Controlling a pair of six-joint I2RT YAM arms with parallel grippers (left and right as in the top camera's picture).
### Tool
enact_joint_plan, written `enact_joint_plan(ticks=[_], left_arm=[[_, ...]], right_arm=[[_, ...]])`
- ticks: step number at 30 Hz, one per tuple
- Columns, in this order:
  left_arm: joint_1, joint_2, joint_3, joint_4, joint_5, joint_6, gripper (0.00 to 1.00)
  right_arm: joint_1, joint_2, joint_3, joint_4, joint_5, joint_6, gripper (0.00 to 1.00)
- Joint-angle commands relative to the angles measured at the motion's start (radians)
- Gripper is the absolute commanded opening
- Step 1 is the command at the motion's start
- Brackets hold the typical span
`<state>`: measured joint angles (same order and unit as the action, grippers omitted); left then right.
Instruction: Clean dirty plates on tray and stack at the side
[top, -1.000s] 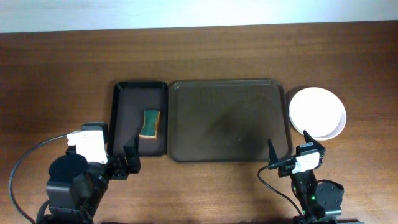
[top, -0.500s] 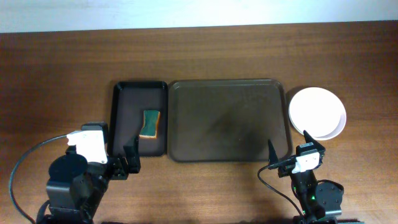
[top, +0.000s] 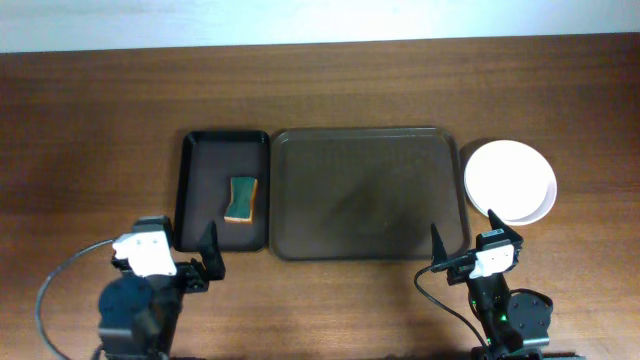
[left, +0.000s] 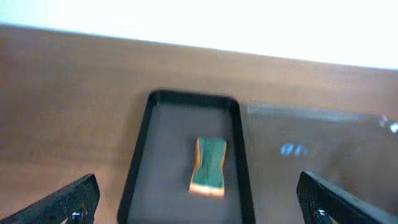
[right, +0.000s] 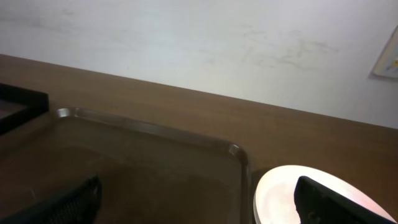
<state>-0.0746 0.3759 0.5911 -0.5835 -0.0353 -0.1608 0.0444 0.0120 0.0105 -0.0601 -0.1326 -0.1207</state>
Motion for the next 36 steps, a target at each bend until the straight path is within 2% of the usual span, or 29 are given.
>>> enact_joint_plan(ticks=[1,9,12,16,21,36], left_arm=[[0.026,-0.163,-0.221,0.19,0.035,0.008,1.0],[0.026,-0.334,-0.516,0.588,0.022,0.008,0.99],[0.025,-0.359,-0.581,0.706,-0.03,0.008,0.99],[0.025,-0.365,-0.583,0.678,-0.093,0.009,0.99],[0.025,-0.371,-0.583,0.504,-0.031,0.026,1.0],[0.025,-0.371,-0.583,0.507,-0.029,0.027,0.99]], right_arm=[[-0.006,-0.009,-0.005,-0.005,-0.013,-0.002,0.99],[-0.006,-0.009,-0.005,-0.005,-0.013,-0.002,0.99],[-0.006,-0.009,-0.005,-0.005,-0.013,-0.003,0.98],[-0.006,-0.009,-0.005,-0.005,-0.013,-0.002,0.99],[-0.006,-0.009,-0.005,-0.005,-0.013,-0.002,0.99],[-0.006,-0.009,-0.005,-0.005,-0.013,-0.002,0.99]])
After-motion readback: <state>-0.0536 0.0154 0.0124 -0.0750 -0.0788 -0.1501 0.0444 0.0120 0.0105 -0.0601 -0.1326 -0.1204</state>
